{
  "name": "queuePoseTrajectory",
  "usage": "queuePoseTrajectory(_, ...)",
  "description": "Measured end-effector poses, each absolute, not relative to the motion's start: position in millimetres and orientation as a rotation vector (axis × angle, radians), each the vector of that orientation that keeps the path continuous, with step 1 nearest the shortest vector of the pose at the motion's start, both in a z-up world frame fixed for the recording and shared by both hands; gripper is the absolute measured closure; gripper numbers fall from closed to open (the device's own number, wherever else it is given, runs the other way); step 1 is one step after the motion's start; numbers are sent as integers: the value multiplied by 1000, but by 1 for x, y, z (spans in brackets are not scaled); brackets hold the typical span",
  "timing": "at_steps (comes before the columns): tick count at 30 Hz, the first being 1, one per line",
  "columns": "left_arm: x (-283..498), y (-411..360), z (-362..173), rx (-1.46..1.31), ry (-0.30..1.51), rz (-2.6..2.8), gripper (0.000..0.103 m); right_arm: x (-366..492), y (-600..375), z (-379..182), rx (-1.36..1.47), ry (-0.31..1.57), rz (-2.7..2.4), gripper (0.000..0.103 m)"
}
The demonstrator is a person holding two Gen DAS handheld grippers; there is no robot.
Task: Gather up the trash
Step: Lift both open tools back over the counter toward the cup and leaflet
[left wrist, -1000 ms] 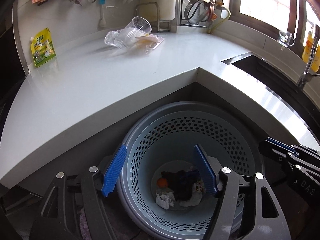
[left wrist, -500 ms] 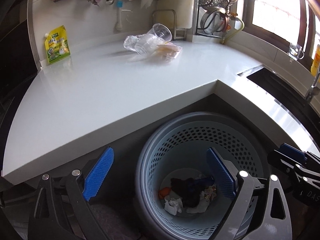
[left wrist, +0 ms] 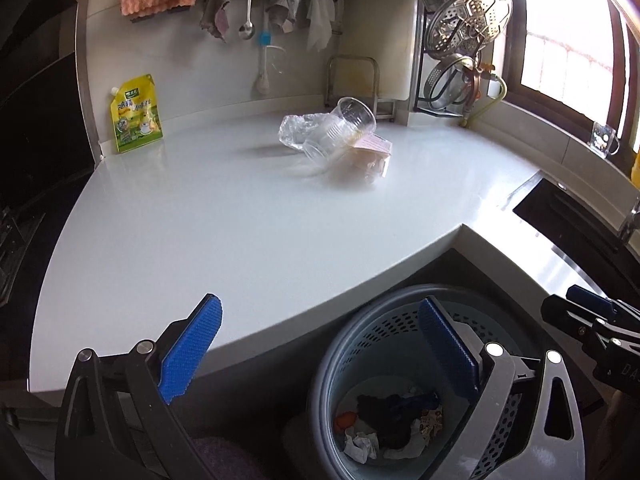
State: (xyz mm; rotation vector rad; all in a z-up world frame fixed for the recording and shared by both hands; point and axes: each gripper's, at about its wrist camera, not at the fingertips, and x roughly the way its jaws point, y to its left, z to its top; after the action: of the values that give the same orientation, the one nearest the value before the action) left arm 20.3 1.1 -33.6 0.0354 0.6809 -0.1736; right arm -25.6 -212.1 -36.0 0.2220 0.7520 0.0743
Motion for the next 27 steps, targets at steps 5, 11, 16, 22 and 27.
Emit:
queuePoseTrajectory(5, 49, 13, -16, 17, 670, -174, 6, 16, -210, -13, 200, 729, 63, 30)
queuePoseTrajectory(11, 91, 21, 5, 14, 655, -166, 6, 76, -196, 8, 177, 724, 97, 29)
queuePoseTrajectory(16, 129, 25, 27, 29, 618, -157, 6, 130, -182, 23, 151, 729, 133, 29)
queuePoseTrajectory(22, 167, 35, 51, 45, 573, -112, 6, 188, -167, 25, 140, 767, 176, 29)
queuePoseTrajectory(27, 180, 49, 34, 31, 604, -83, 6, 220, -153, 5, 122, 822, 172, 29)
